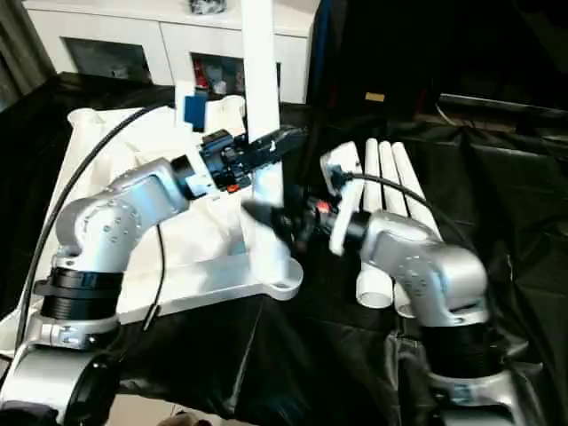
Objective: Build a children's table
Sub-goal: Pick table leg
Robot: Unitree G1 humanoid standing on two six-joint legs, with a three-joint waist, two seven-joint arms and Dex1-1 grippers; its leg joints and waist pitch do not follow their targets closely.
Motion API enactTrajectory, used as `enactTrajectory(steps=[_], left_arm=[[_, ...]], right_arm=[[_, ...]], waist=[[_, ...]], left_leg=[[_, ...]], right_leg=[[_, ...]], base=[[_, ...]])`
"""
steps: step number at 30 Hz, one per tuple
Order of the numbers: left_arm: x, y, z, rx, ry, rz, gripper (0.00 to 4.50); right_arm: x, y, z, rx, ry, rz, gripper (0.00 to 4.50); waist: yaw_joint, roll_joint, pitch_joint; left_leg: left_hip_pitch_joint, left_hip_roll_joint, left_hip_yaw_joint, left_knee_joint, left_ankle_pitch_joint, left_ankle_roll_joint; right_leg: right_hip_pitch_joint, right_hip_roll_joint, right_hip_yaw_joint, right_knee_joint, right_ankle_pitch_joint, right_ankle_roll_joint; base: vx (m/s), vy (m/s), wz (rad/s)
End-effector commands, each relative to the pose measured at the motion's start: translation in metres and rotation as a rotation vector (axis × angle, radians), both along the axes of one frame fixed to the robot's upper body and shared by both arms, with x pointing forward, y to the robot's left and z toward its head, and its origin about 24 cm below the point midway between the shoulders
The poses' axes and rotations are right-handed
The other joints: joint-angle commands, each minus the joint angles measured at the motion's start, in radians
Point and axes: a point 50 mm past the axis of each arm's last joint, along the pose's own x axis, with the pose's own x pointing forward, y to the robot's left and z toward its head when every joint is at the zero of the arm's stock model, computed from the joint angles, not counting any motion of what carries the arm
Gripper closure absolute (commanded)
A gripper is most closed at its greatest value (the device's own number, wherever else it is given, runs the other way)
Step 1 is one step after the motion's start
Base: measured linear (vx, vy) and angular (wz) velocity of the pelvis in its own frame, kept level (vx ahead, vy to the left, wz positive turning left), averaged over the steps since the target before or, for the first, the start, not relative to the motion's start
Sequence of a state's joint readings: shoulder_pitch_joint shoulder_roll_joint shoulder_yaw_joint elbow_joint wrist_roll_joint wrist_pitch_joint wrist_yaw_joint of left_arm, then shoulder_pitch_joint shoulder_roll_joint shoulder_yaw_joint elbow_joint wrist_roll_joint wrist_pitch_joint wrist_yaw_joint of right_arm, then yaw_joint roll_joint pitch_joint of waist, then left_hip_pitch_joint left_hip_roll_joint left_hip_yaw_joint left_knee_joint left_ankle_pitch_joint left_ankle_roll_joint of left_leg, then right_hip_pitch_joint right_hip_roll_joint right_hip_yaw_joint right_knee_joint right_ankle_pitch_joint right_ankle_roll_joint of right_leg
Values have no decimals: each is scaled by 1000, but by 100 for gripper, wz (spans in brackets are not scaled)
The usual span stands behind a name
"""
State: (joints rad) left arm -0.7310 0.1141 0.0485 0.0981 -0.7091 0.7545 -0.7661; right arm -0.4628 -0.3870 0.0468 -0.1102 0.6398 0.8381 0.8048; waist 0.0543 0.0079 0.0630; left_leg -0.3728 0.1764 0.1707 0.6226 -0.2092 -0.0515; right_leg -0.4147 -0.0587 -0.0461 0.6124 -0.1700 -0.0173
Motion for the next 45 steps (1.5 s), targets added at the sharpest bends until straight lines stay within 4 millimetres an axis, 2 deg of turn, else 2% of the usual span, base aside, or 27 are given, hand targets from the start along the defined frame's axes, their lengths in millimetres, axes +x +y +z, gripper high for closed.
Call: enactTrajectory(steps=[1, 2, 4, 9, 10, 13, 18, 24, 25, 27, 28, 29, 30, 31, 35, 38, 39, 40, 43, 45], left_arm=[[-6, -1, 15, -78, -20, -157, 267], [-6, -1, 15, -78, -20, -157, 267], [-11, -1, 18, -96, -21, -243, 267], [-16, -5, 18, -94, -29, -324, 267], [-17, -7, 17, -88, -32, -334, 267], [-16, -7, 17, -92, -28, -329, 267], [-16, -7, 17, -98, -18, -344, 267], [-15, -6, 16, -101, -10, -347, 267], [-14, -6, 17, -102, -12, -344, 267], [-10, -6, 17, -88, -22, -279, 268], [-6, -6, 16, -67, -26, -210, 212], [-4, -7, 15, -53, -22, -175, 198], [-3, -7, 14, -46, -20, -156, 198], [-1, -7, 12, -21, -25, -114, 191], [6, -9, 6, 70, -27, 72, 160], [11, -13, -3, 137, 36, 279, 159], [11, -14, -4, 136, 45, 297, 159], [11, -16, -3, 123, 55, 315, 192], [10, -20, 1, 73, 59, 319, 197], [11, -21, 2, 67, 60, 316, 234]], right_arm=[[-6, -1, 1, -31, 10, 73, 34], [-6, -1, 1, -31, 10, 73, 34], [-9, -2, 3, -42, -3, 130, 29], [-9, -4, 2, -56, 19, 167, 29], [-10, -4, 1, -57, 28, 190, 57], [-12, -1, 2, -29, 40, 226, 65], [-12, 0, 1, -16, 46, 246, 123], [-11, 1, -1, -18, 54, 227, 155], [-11, 1, -1, -19, 54, 219, 181], [-9, 2, -2, -25, 48, 177, 187], [-6, 4, -4, -35, 47, 130, 191], [-5, 5, -4, -46, 36, 98, 197], [-4, 5, -5, -53, 28, 79, 197], [-2, 6, -5, -54, 20, 41, 225], [5, 8, -6, -43, -9, -80, 249], [5, 16, -6, -17, -24, -154, 257], [5, 17, -6, -14, -26, -159, 257], [5, 18, -5, -9, -26, -169, 259], [4, 20, -4, 3, -26, -179, 259], [5, 21, -3, 4, -31, -185, 259]], waist=[[3, -22, -79], [7, -18, -79], [7, -22, -79], [8, -21, -77], [8, -21, -76], [9, -25, -78], [10, -25, -79], [10, -24, -79], [10, -24, -79], [10, -24, -79], [9, -24, -79], [8, -24, -79], [8, -24, -79], [9, -23, -80], [9, -24, -79], [6, -28, -80], [7, -28, -80], [9, -30, -80], [9, -31, -79], [7, -31, -78]], left_leg=[[5, 34, -4, -62, -23, 62], [5, 35, -6, -62, -19, 65], [6, 35, -4, -62, -26, 68], [8, 38, -6, -63, -31, 64], [7, 39, -6, -64, -33, 62], [5, 38, -5, -63, -29, 63], [5, 38, -6, -62, -16, 67], [6, 38, -7, -63, -22, 59], [6, 38, -7, -63, -20, 59], [5, 39, -7, -63, -14, 59], [5, 39, -7, -63, -14, 55], [5, 40, -8, -64, -11, 49], [6, 39, -7, -64, -12, 45], [6, 39, -7, -64, -10, 39], [6, 40, -8, -66, -25, 33], [3, 43, -8, -65, -12, 28], [3, 41, -8, -64, -13, 31], [4, 39, -6, -64, -16, 37], [2, 37, -6, -64, -19, 38], [2, 35, -6, -65, -26, 40]], right_leg=[[71, -66, 42, -62, -145, -215], [72, -69, 43, -59, -148, -219], [71, -68, 43, -61, -167, -215], [68, -69, 43, -64, -191, -211], [68, -69, 43, -64, -191, -210], [71, -70, 43, -63, -183, -211], [71, -69, 42, -60, -163, -216], [70, -70, 42, -62, -184, -209], [70, -69, 42, -61, -179, -210], [69, -70, 42, -61, -169, -213], [69, -69, 42, -61, -166, -212], [69, -69, 42, -61, -164, -208], [68, -69, 41, -60, -169, -208], [69, -70, 42, -61, -169, -207], [70, -71, 43, -62, -175, -195], [72, -72, 44, -57, -145, -199], [70, -71, 43, -60, -147, -198], [71, -71, 43, -63, -155, -200], [71, -69, 43, -65, -172, -189], [71, -68, 42, -67, -182, -180]], base=[[0, 0, 0], [0, 0, 0], [0, 0, 0], [0, 0, 0], [0, 0, 0], [0, 0, 0], [0, 0, 0], [0, 0, 0], [0, 0, 0], [0, 0, 0], [0, 0, 0], [0, 0, 0], [0, 0, 0], [0, 0, 0], [0, 0, 0], [0, 0, 0], [0, 0, 0], [0, 0, 0], [0, 0, 0], [0, 0, 0]])
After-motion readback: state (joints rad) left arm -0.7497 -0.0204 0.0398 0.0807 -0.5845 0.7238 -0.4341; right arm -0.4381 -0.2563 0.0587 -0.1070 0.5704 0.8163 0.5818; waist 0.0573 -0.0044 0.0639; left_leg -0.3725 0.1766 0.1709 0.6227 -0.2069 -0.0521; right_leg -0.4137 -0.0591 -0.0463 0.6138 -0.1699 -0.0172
